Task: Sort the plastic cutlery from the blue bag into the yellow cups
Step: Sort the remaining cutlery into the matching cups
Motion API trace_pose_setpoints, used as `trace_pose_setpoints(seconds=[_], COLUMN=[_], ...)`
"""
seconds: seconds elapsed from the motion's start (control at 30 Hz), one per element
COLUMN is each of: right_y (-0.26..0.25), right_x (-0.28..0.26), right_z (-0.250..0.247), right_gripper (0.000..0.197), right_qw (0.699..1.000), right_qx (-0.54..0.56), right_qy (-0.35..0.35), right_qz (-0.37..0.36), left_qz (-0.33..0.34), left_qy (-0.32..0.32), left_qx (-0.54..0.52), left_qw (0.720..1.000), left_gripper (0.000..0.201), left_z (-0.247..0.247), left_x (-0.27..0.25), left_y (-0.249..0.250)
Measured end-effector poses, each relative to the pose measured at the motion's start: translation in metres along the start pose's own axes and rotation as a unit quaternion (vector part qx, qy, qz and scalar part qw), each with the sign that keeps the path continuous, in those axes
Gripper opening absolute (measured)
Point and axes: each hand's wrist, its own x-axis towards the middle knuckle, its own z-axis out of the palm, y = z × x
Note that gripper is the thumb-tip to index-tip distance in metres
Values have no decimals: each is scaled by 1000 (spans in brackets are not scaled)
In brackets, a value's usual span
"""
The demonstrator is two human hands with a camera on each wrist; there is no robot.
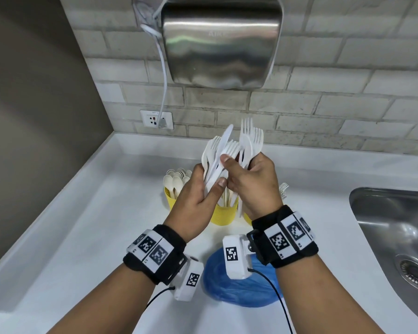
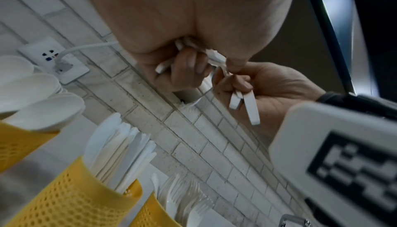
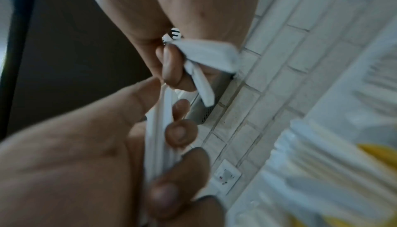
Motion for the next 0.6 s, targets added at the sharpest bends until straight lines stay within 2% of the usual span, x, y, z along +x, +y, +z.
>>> trace_pose_setpoints(seconds=[0.07, 0.13, 0.27, 0.37, 0.43, 0.53, 0.6], right_y=[-4, -11, -9, -6, -5, -4, -3], right_x=[2, 2, 4, 8, 12, 14, 12], right_z=[-3, -5, -11, -18, -21, -21, -18], right_gripper=[24, 27, 22, 25, 26, 17, 19], right_qw=[992, 961, 931, 911, 925, 967, 979], right_qx=[116, 249, 320, 356, 314, 178, 128], right_qy=[17, 35, 70, 107, 141, 158, 137], right_qz=[50, 110, 161, 179, 161, 92, 82], left_qz=[-17, -28, -58, -55, -70, -133, -154], left_qy=[5, 9, 9, 0, -6, -10, -11], left_qx=[-38, -54, -91, -116, -124, -165, -185], left_qw=[999, 998, 994, 992, 990, 977, 970], left_gripper=[25, 26, 35, 26, 8, 22, 29], left_z=[1, 1, 4, 4, 2, -1, -2], left_x=[-1, -3, -6, -4, -2, -1, 2], left_y=[-1, -3, -4, -1, 5, 14, 17])
